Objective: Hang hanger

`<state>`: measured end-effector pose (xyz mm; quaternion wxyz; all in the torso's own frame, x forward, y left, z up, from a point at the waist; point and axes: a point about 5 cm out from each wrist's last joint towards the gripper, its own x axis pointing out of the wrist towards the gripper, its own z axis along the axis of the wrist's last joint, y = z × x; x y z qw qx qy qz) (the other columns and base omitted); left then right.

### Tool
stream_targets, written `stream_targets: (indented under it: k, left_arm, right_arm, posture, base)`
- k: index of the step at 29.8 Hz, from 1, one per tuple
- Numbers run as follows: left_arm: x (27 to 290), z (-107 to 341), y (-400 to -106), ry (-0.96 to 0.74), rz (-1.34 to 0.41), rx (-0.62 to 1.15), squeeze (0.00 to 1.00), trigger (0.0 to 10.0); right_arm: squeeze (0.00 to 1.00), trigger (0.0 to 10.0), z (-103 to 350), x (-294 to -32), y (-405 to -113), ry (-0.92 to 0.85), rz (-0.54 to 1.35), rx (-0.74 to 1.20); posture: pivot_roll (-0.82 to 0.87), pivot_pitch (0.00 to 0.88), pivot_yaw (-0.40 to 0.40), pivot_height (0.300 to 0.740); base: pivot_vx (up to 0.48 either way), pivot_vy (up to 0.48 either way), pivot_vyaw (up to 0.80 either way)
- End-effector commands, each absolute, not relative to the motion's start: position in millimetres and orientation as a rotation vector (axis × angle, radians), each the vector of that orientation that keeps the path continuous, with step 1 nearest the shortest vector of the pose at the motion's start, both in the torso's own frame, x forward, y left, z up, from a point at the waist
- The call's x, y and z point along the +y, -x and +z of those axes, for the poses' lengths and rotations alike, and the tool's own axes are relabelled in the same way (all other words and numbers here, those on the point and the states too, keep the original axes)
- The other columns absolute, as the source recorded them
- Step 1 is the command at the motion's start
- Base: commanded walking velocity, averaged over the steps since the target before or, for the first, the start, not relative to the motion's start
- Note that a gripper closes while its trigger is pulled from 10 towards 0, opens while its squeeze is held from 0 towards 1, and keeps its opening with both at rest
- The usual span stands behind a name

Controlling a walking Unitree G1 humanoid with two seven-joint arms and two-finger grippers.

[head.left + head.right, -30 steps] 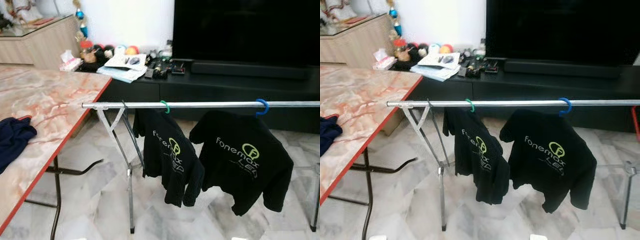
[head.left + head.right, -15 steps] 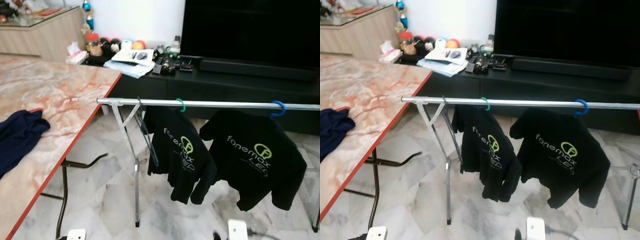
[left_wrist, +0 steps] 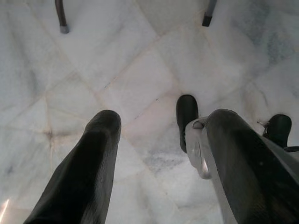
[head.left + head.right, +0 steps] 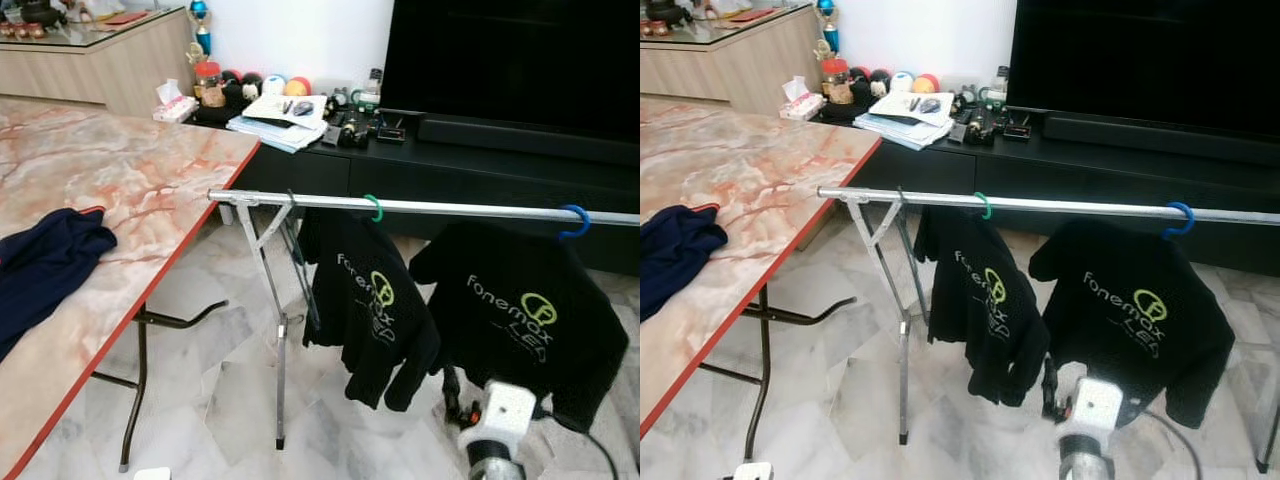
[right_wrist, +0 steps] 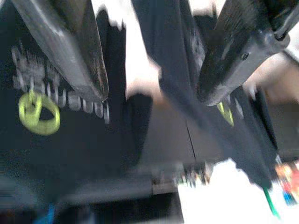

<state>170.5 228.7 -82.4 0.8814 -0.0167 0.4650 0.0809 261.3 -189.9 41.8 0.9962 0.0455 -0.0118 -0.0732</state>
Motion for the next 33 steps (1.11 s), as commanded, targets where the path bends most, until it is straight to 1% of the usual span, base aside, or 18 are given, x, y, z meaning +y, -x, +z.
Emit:
stream_targets:
  k: [1, 3, 7, 8, 10, 13, 23, 29, 33]
  left_arm:
    - [232, -84, -166, 0.020, 0.161, 0.983, 0.00, 10.0]
    - [230, -85, -163, 0.028, 0.161, 0.982, 0.00, 10.0]
    - [227, -88, -157, 0.032, 0.160, 0.991, 0.00, 10.0]
    - [226, -90, -154, 0.034, 0.159, 0.995, 0.00, 10.0]
    - [226, -91, -151, 0.035, 0.159, 0.998, 0.00, 10.0]
    - [225, -92, -148, 0.037, 0.156, 1.005, 0.00, 10.0]
    - [226, -93, -143, 0.034, 0.159, 1.014, 0.00, 10.0]
    - [225, -94, -142, 0.033, 0.155, 1.018, 0.00, 10.0]
    - [225, -95, -139, 0.032, 0.162, 1.025, 0.00, 10.0]
  right_arm:
    - [0.00, 10.0, 59, -181, -276, -0.082, -0.097, -0.075]
    - [0.00, 10.0, 71, -176, -287, -0.085, -0.058, -0.103]
    - [0.00, 10.0, 78, -169, -294, -0.082, -0.009, -0.105]
    - [0.00, 10.0, 83, -162, -299, -0.051, 0.053, -0.101]
    - [0.00, 10.0, 83, -159, -301, -0.043, 0.078, -0.091]
    - [0.00, 10.0, 76, -157, -300, -0.083, 0.081, -0.034]
    - [0.00, 10.0, 73, -157, -297, -0.064, 0.099, -0.010]
    - [0.00, 10.0, 81, -162, -300, -0.061, 0.082, -0.037]
    - [0.00, 10.0, 78, -163, -303, -0.049, 0.101, 0.019]
  posture:
    - [-0.07, 0.079, 0.028, 0.740]
    - [-0.07, 0.076, 0.027, 0.740]
    - [-0.06, 0.069, 0.024, 0.740]
    - [-0.06, 0.065, 0.024, 0.740]
    - [-0.06, 0.063, 0.024, 0.740]
    - [-0.06, 0.059, 0.026, 0.740]
    - [-0.06, 0.050, 0.030, 0.740]
    - [-0.06, 0.060, 0.027, 0.740]
    - [-0.06, 0.067, 0.028, 0.740]
  base:
    - [0.000, 0.000, 0.00]
    - [0.000, 0.000, 0.00]
    - [0.247, 0.000, 0.00]
    - [0.255, 0.000, 0.79]
    - [0.257, 0.000, 0.79]
    - [0.252, 0.000, 0.67]
    - [0.250, 0.000, 0.00]
    - [0.000, 0.000, 0.00]
    - [0.000, 0.000, 0.00]
